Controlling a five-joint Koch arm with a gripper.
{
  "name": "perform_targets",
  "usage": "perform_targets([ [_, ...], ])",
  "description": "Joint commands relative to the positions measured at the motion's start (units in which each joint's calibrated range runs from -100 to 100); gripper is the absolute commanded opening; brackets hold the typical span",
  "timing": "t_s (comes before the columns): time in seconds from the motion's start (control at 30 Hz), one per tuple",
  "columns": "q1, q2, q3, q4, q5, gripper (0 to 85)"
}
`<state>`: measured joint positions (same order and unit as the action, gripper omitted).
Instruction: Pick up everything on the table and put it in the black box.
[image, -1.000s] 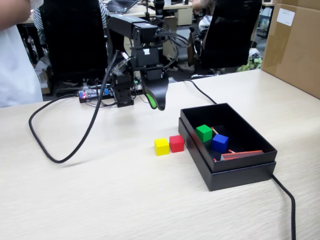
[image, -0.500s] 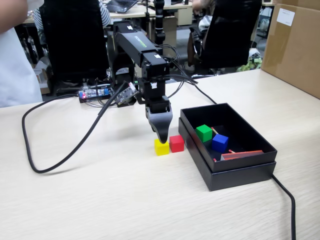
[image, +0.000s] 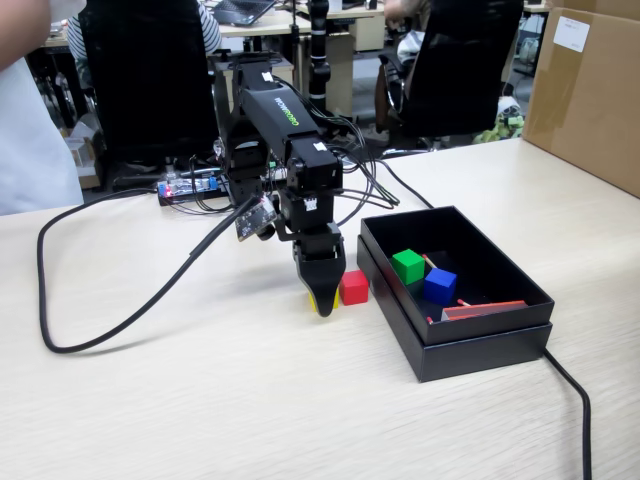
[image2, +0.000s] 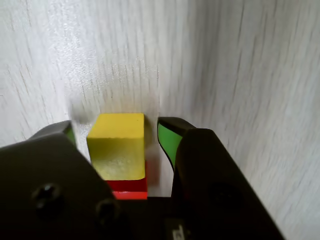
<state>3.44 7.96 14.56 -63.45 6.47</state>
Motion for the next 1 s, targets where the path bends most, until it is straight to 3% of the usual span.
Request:
perform_targets([
  [0.0, -0.2, 0.01, 5.48, 0.52, -0.29, 22.2],
  [0.03, -0.29, 0.47, 6.29, 0.52, -0.34, 16.5],
  [0.27, -0.93, -4.58, 5.48, 0.52, -0.83, 16.4],
  [0.5, -0.68, -25.92, 1.85, 0.43, -2.05, 16.5],
  [0.73, 5.57, -38.31, 6.2, 0.26, -2.44, 16.5],
  [0.97, 11.18, -27.87, 14.45, 0.17, -1.61, 16.6],
])
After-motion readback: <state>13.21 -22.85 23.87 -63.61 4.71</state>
